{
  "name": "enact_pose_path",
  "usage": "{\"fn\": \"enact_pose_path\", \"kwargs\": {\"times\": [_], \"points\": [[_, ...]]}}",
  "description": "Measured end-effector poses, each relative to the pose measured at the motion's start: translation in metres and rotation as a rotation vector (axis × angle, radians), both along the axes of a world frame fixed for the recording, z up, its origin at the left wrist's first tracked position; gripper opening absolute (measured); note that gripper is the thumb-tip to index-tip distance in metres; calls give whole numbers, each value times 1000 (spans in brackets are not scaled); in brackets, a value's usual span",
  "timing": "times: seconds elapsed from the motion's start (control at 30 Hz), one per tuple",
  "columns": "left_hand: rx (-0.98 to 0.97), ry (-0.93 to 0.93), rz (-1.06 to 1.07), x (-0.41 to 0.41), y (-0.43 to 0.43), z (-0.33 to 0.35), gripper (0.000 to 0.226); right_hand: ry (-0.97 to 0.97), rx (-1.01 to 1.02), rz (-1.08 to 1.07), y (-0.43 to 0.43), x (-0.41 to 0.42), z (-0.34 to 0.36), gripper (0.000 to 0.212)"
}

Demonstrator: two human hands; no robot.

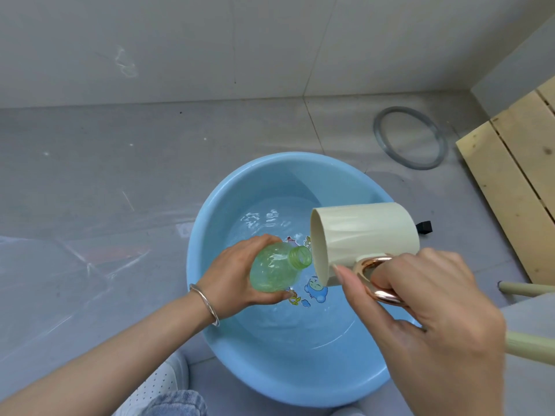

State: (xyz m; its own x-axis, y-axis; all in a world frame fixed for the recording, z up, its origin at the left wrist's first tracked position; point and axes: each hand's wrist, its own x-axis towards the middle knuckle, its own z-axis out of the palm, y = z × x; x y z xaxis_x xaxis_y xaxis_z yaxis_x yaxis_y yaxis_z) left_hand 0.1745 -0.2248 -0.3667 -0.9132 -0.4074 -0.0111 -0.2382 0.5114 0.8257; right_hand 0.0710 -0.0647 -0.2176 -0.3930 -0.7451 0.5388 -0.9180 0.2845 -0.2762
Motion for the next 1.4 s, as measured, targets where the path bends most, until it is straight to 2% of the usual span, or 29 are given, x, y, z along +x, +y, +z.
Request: {"fn": "enact_pose_path", "kwargs": {"times": [0.07,0.13,0.17,0.23,0.33,0.43,0.53,0.7,0.83,1.07,1.23,1.4], "points": [[0,-4,2,0,0,0,66,28,-23,0,-2,2,-1,41],[-2,-5,3,0,0,0,66,-32,-34,-33,0,1,-4,40],[2,-3,6,1,0,0,66,-113,-48,-68,1,-1,-5,38],[16,-15,15,2,-2,-1,69,-405,-122,-220,3,-8,-9,38],[63,-16,47,6,-7,-3,76,-823,-243,-476,7,-35,-37,51],[118,16,84,8,-14,3,67,-1003,-165,-586,12,-67,-84,48],[134,30,112,8,-20,8,63,-944,18,-587,9,-74,-128,38],[150,59,155,6,-26,15,61,-494,165,-455,-12,-72,-167,28],[162,62,165,3,-33,18,65,-353,273,-349,-23,-66,-188,21],[144,103,201,-3,-41,28,59,-413,331,-52,-37,-27,-206,17],[150,149,261,-8,-54,34,70,-478,318,167,-26,5,-197,19],[176,213,264,-12,-61,45,66,-678,315,222,-8,29,-184,16]]}}
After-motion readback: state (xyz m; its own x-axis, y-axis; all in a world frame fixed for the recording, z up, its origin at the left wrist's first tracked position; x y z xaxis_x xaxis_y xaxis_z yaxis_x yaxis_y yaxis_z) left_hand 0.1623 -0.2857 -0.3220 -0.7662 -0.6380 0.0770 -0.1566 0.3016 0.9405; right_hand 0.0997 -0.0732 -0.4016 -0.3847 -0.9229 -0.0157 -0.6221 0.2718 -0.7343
